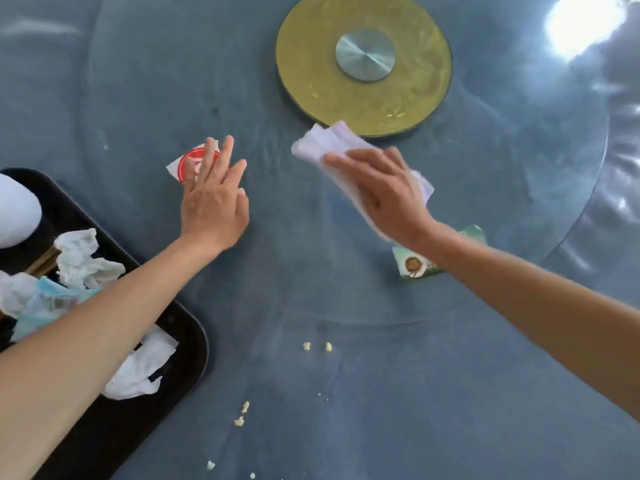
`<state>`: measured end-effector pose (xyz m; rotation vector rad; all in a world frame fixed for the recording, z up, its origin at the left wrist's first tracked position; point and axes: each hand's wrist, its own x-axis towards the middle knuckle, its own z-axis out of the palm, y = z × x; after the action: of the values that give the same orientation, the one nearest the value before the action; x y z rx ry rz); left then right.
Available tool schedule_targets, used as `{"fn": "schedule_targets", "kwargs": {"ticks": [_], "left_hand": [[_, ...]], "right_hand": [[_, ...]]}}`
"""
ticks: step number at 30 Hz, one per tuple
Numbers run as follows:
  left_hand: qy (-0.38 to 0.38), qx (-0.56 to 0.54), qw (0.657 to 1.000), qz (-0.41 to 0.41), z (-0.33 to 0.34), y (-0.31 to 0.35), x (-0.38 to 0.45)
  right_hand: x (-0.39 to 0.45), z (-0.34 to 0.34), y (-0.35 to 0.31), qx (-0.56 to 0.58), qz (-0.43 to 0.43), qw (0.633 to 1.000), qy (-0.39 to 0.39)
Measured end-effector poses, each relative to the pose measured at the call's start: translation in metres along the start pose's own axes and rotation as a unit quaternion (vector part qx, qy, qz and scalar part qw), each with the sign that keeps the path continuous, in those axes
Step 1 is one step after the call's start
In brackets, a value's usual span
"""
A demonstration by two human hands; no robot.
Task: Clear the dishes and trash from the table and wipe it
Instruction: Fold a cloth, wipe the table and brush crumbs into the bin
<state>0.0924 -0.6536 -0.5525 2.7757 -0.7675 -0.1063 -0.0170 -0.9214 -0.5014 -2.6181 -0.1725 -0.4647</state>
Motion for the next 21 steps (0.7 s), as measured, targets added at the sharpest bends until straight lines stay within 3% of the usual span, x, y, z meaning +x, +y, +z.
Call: {"fn": "schedule_targets", "kwargs": {"ticks": [4,6,8,10,14,19,21], "left_hand": [[-0.025,-0.072,0.997,-0.032,0.014,0.059,-0.003],[-0.018,-0.029,0.998,-0.055,0.028,0.065,-0.007],[-0.003,-0.008,0.999,-0.054,0.034,0.059,-0.003],[0.002,-0.009,0.999,-0.043,0.032,0.053,-0.001],[-0.015,-0.005,1.000,-0.013,0.032,0.036,0.005],[-0.028,-0.003,0.999,0.016,0.021,0.009,0.020],[-0.029,0.026,0.999,0.017,0.014,0.004,0.025]], "right_hand": [[0.059,-0.014,0.109,-0.080,0.189,0.978,0.029],[0.061,-0.006,0.122,-0.079,0.245,0.966,-0.001],[0.059,0.007,0.104,-0.085,0.242,0.966,-0.031],[0.047,0.018,0.068,-0.091,0.189,0.977,-0.046],[-0.018,0.052,0.006,-0.038,-0.017,0.995,-0.095],[-0.090,0.049,-0.039,0.072,-0.264,0.937,-0.218],[-0.073,0.033,-0.027,0.095,-0.273,0.936,-0.203]]}}
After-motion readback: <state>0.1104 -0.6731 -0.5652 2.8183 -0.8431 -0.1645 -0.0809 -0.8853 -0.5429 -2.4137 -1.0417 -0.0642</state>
